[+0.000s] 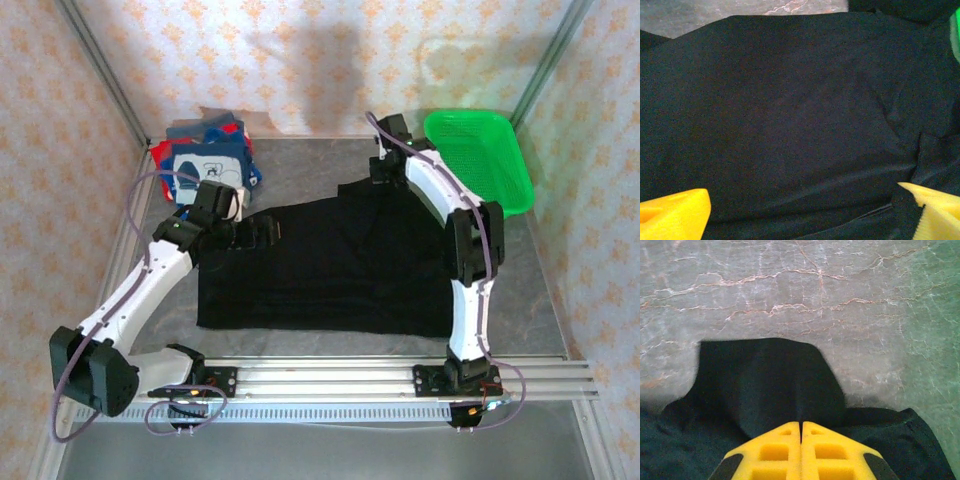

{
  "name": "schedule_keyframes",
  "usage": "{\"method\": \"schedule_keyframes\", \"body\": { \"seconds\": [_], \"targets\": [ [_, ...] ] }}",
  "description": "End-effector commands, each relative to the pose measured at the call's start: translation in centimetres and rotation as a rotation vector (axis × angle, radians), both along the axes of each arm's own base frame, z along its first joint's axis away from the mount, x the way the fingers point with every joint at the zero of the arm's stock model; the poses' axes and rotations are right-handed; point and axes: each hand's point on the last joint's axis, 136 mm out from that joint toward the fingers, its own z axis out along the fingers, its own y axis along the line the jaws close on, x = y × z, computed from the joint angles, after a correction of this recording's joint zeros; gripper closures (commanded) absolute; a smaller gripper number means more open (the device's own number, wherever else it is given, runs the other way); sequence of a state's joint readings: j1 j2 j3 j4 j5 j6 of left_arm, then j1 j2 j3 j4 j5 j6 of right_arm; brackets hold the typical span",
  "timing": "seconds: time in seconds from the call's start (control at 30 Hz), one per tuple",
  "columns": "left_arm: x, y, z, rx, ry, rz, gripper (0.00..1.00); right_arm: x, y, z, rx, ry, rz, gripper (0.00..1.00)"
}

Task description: Fold and stack the t-shirts

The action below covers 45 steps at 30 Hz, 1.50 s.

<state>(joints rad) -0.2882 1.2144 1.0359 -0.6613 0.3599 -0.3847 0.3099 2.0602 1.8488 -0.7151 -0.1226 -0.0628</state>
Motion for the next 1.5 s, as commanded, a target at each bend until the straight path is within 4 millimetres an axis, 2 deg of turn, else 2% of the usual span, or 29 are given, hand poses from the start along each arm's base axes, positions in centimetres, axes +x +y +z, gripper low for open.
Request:
{"method": "schedule_keyframes", "body": {
  "seconds": [0.0,0.2,0.37,0.57,0.73,0.8,0.83,0.93,1.03,1.07,1.23,1.3,1.37,1.4,1.47],
  "targets": [
    [0.2,0.2,-1.1,0.010,0.013,0.030,0.06,-0.8,0.7,4.9,0.018,-0.141,-0.013,1.00],
    [0.0,0.6,-3.1,0.024,0.059,0.069,0.06,-4.9,2.8,6.5,0.066,-0.201,0.036,1.00],
    [-0.3,1.1,-4.4,0.037,0.088,0.108,0.06,-9.3,4.4,5.4,0.078,-0.170,0.054,1.00],
    [-0.8,2.0,-5.6,0.072,0.123,0.142,0.06,-15.5,5.7,3.4,0.087,-0.127,0.071,1.00],
    [-1.1,2.3,-6.4,0.078,0.144,0.164,0.06,-20.8,4.5,-1.0,0.115,-0.035,0.037,1.00],
    [-1.1,2.2,-6.6,0.078,0.150,0.166,0.06,-22.8,4.1,-3.7,0.142,0.029,0.040,0.99],
    [-1.1,2.2,-6.7,0.078,0.153,0.168,0.06,-23.8,4.0,-5.1,0.154,0.068,0.040,0.98],
    [-1.2,2.3,-7.0,0.082,0.162,0.170,0.06,-25.9,3.7,-7.6,0.186,0.159,0.018,0.90],
    [-1.4,2.4,-7.3,0.089,0.169,0.171,0.06,-26.1,3.8,-7.5,0.222,0.159,0.001,0.70],
    [-1.4,2.5,-7.3,0.089,0.171,0.172,0.06,-25.8,3.8,-6.9,0.229,0.139,-0.011,0.68],
    [-1.8,2.4,-7.1,0.080,0.161,0.167,0.06,-22.1,2.5,-1.5,0.384,-0.019,-0.116,0.44],
    [-1.9,2.5,-6.7,0.076,0.149,0.168,0.06,-20.4,0.9,0.0,0.432,-0.030,-0.195,0.42],
    [-2.0,2.6,-6.2,0.073,0.132,0.165,0.06,-18.9,-0.3,0.6,0.471,-0.002,-0.258,0.41],
    [-2.0,2.6,-6.0,0.070,0.126,0.165,0.06,-18.2,-0.4,0.6,0.500,0.029,-0.273,0.41],
    [-2.1,2.5,-5.5,0.063,0.113,0.159,0.06,-17.1,0.7,0.8,0.537,0.066,-0.218,0.41]
  ]
}}
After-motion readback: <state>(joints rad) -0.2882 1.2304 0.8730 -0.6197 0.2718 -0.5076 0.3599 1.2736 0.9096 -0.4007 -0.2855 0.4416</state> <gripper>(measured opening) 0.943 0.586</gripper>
